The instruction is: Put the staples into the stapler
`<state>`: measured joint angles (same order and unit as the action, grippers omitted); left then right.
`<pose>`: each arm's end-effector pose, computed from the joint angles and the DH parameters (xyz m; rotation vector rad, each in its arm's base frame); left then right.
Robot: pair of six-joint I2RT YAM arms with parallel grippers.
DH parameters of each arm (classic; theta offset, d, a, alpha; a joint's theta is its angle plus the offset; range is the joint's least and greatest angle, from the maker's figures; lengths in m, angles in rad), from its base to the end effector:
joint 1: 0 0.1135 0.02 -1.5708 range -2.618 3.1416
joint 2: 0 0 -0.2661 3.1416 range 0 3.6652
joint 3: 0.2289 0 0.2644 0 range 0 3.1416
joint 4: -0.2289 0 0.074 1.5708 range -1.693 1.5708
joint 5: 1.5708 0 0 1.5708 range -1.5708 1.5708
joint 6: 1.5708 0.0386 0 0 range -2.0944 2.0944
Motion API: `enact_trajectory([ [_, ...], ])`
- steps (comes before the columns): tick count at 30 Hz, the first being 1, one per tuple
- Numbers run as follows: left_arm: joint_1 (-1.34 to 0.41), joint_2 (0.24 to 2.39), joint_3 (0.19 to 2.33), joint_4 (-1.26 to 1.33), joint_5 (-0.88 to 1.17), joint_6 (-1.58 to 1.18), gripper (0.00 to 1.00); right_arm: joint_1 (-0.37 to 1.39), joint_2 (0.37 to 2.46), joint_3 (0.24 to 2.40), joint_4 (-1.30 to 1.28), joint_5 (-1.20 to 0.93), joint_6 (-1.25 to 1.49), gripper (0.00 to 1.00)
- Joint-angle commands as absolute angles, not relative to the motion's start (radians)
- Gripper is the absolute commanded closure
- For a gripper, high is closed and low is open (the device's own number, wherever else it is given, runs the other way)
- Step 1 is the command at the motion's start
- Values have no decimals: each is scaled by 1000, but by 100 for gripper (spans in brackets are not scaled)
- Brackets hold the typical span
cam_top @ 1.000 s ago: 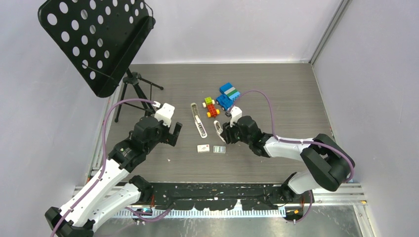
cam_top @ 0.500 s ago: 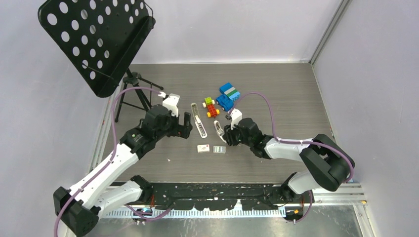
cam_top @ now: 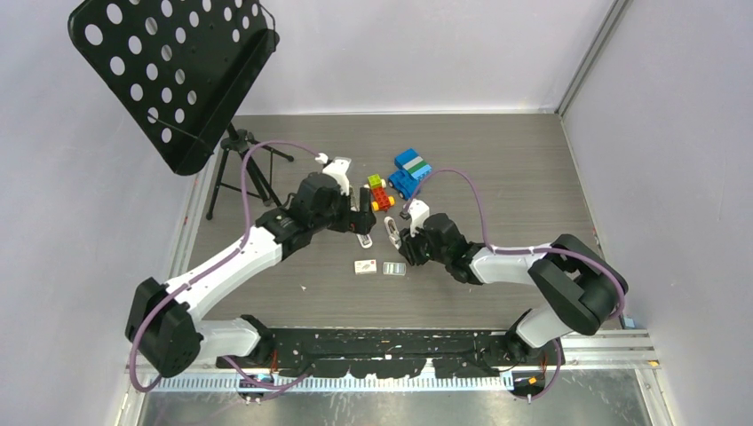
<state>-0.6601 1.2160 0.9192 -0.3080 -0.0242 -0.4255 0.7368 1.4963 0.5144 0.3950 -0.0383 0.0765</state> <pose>0.2249 -0.1734 0.2811 0.2477 2.2232 -0.5828 0.2115 0.1938 0.1357 -0.7351 2.0755 0.5054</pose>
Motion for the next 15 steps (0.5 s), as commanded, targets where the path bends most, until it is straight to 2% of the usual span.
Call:
enact_trajectory([
  [1, -676, 1276, 983, -178, -12, -478, 1, 756, 1523, 562, 439, -33, 54, 63],
  [5, -683, 1340, 1003, -139, -13, -502, 1, 764, 1542, 566, 457, -13, 56, 64],
  [15, -687, 1472, 1010, -20, -6, -576, 20, 767, 1531, 554, 459, -5, 57, 85],
])
